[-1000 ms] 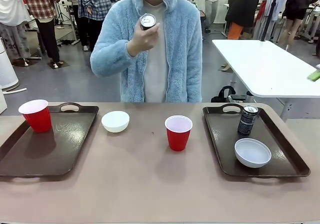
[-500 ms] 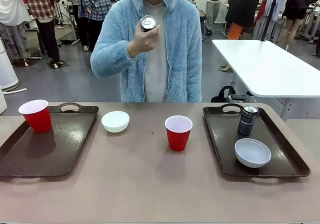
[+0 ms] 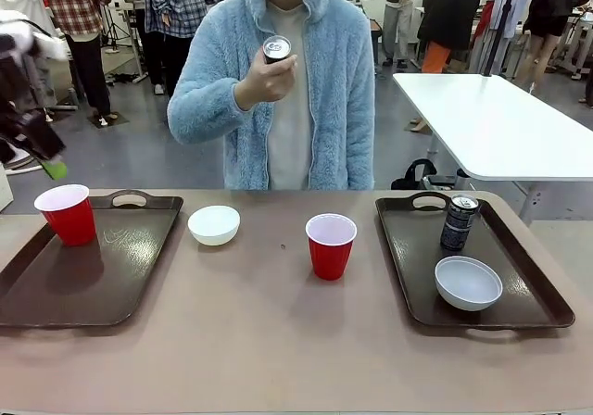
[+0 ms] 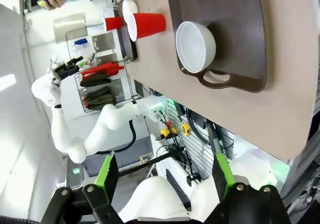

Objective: Prepare tableware on both trays.
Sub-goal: Pick up a Picnic Bowl from the table and place it on a Handle tray.

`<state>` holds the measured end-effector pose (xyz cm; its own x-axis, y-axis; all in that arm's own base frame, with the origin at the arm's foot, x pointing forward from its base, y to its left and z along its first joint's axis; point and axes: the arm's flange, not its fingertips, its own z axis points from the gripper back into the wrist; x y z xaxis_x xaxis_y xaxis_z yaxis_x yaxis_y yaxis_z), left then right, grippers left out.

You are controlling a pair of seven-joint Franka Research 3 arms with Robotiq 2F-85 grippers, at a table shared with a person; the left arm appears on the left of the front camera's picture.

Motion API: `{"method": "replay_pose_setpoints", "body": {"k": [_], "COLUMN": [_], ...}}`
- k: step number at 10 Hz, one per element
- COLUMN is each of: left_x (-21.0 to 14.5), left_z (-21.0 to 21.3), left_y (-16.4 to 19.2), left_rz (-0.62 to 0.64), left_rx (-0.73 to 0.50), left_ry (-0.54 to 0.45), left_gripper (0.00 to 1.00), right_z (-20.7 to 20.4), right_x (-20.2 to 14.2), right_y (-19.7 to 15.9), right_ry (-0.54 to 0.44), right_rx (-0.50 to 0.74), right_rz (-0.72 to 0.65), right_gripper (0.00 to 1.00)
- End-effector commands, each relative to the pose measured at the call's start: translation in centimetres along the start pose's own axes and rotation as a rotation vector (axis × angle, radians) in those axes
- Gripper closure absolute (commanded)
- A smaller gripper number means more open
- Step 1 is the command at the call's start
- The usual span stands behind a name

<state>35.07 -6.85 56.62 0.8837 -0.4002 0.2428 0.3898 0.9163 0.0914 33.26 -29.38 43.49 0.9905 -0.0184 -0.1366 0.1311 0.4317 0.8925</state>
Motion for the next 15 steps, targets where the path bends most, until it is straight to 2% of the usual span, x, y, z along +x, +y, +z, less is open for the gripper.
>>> {"method": "replay_pose_setpoints", "body": {"k": [1, 2, 6, 7, 8, 9, 10, 15], "left_x": [1.6, 2.1, 2.5, 0.8, -3.2, -6.4, -7.7, -8.2], "left_z": [-3.4, -4.9, -9.4, -8.2, -4.3, -1.5, -1.0, -1.8], "left_y": [-1.4, -2.4, -3.4, -3.0, -2.9, -2.9, -3.0, -3.1], "left_rz": [-0.107, -0.136, -0.172, -0.188, -0.204, -0.205, -0.194, -0.159], "left_rx": [0.050, 0.040, -0.032, -0.033, -0.038, -0.060, -0.073, -0.098], "left_ry": [0.004, -0.001, -0.007, 0.028, 0.097, 0.110, 0.125, 0.142], "left_gripper": [0.00, 0.00, 0.00, 0.00, 0.00, 0.00, 0.00, 0.00], "right_z": [1.3, 0.0, 0.0, 0.0, 0.0, 0.0, 0.0, 0.0], "right_x": [0.3, 0.0, 0.0, 0.0, 0.0, 0.0, 0.0, 0.0], "right_y": [-0.8, 0.0, 0.0, 0.0, 0.0, 0.0, 0.0, 0.0], "right_ry": [-0.010, 0.000, 0.000, 0.000, 0.000, 0.000, 0.000, 0.000], "right_rx": [0.012, 0.000, 0.000, 0.000, 0.000, 0.000, 0.000, 0.000], "right_rz": [0.031, 0.000, 0.000, 0.000, 0.000, 0.000, 0.000, 0.000], "right_gripper": [0.03, 0.03, 0.03, 0.03, 0.03, 0.03, 0.03, 0.03]}}
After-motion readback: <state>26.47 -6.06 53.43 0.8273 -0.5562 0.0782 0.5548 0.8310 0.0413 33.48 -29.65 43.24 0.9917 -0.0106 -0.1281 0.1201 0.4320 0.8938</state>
